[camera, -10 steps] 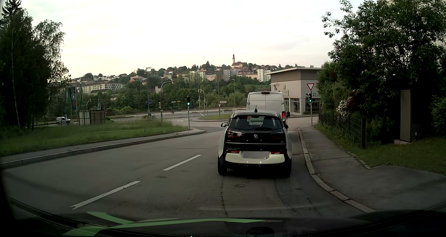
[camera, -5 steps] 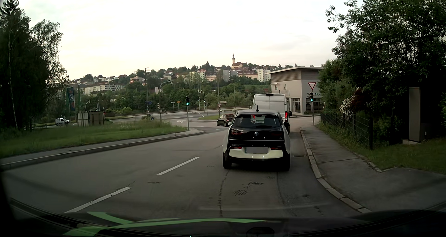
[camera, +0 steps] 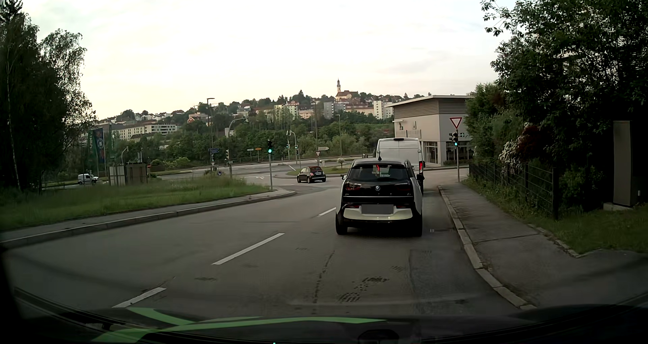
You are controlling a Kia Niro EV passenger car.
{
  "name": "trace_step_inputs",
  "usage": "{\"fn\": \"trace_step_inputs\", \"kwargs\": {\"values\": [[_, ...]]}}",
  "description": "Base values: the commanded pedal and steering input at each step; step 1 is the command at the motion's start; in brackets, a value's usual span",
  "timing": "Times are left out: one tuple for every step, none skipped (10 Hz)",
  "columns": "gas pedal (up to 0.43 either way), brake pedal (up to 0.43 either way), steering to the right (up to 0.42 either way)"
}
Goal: Follow the waypoints while adhering to traffic rules and regulations
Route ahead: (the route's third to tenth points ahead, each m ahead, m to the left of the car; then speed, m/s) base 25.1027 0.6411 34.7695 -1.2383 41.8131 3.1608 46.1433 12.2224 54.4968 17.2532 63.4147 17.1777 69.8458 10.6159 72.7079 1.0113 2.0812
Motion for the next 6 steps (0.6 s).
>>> {"fn": "trace_step_inputs", "kwargs": {"values": [[0.000, 0.024, 0.010], [0.000, 0.030, 0.012], [0.000, 0.024, 0.013], [0.000, 0.006, 0.016], [0.000, 0.000, 0.023], [0.000, 0.000, 0.029]]}}
